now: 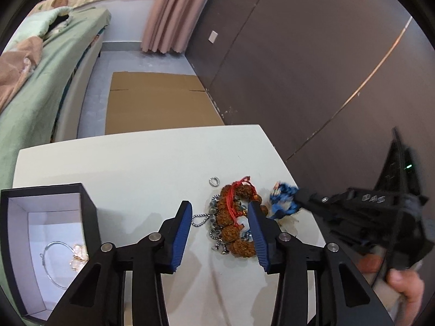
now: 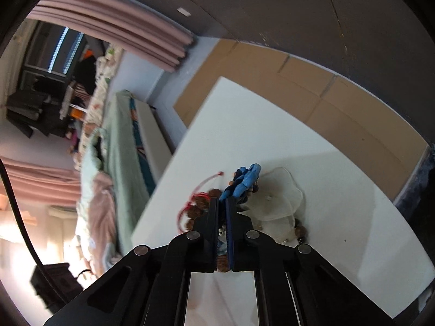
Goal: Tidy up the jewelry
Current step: 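Grasp the brown bead bracelet with the left gripper while the right gripper holds the blue bracelet, then carry the brown bead bracelet into the black box and open the left gripper, then lower the blue flower bracelet into the box and open the right gripper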
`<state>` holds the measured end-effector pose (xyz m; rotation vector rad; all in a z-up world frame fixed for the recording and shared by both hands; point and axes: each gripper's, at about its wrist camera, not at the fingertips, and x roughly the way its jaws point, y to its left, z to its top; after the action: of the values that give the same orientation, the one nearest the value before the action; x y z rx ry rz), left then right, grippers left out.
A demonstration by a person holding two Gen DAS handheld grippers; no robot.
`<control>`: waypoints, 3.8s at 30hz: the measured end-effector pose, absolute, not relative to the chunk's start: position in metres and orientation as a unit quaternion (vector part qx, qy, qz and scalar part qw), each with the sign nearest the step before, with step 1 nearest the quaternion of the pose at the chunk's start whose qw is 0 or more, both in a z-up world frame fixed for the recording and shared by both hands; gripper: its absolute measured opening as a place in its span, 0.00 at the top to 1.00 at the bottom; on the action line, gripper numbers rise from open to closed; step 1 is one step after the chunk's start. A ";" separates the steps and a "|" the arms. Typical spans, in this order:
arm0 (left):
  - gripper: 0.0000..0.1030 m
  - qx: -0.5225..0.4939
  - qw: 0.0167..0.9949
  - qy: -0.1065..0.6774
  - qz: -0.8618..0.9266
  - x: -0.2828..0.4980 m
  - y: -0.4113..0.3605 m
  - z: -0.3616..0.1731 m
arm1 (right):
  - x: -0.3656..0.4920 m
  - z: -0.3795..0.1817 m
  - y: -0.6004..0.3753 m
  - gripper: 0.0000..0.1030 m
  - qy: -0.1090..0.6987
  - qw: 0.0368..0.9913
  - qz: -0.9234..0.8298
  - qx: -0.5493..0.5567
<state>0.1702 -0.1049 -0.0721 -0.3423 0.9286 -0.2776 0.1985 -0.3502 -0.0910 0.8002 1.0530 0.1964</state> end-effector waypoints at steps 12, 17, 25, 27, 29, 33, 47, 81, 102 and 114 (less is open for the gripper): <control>0.63 -0.121 0.857 0.483 -0.133 0.175 -0.140 -0.106 | 0.190 -0.064 -0.358 0.94 0.450 0.807 0.111 0.367; 0.64 -0.129 0.851 0.494 -0.125 0.177 -0.145 -0.122 | 0.191 -0.065 -0.359 0.94 0.453 0.803 0.113 0.370; 0.78 -0.152 0.859 0.472 -0.129 0.170 -0.138 -0.111 | 0.191 -0.066 -0.353 0.94 0.457 0.802 0.122 0.364; 0.79 -0.155 0.864 0.458 -0.140 0.166 -0.136 -0.098 | 0.190 -0.066 -0.352 0.94 0.456 0.803 0.124 0.362; 0.80 -0.157 0.870 0.445 -0.147 0.161 -0.133 -0.086 | 0.189 -0.064 -0.349 0.94 0.454 0.806 0.128 0.358; 0.80 -0.168 0.877 0.423 -0.151 0.151 -0.122 -0.067 | 0.187 -0.058 -0.341 0.94 0.445 0.812 0.141 0.351; 0.80 -0.195 0.883 0.392 -0.167 0.123 -0.080 -0.033 | 0.170 -0.046 -0.318 0.94 0.424 0.822 0.182 0.333; 0.80 -0.238 0.874 0.369 -0.206 0.112 -0.057 -0.019 | 0.163 -0.046 -0.320 0.94 0.431 0.819 0.183 0.330; 0.79 -0.268 0.880 0.373 -0.122 0.081 0.032 -0.007 | 0.150 -0.037 -0.228 0.94 0.422 0.808 0.297 0.284; 0.05 -0.298 0.884 0.358 -0.045 0.065 0.081 -0.009 | 0.142 -0.044 -0.179 0.94 0.425 0.795 0.346 0.259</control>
<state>0.0648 0.0811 -0.0087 -0.6199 0.7445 -0.0929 0.1421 -0.1787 -0.0439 0.5560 0.9132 0.7432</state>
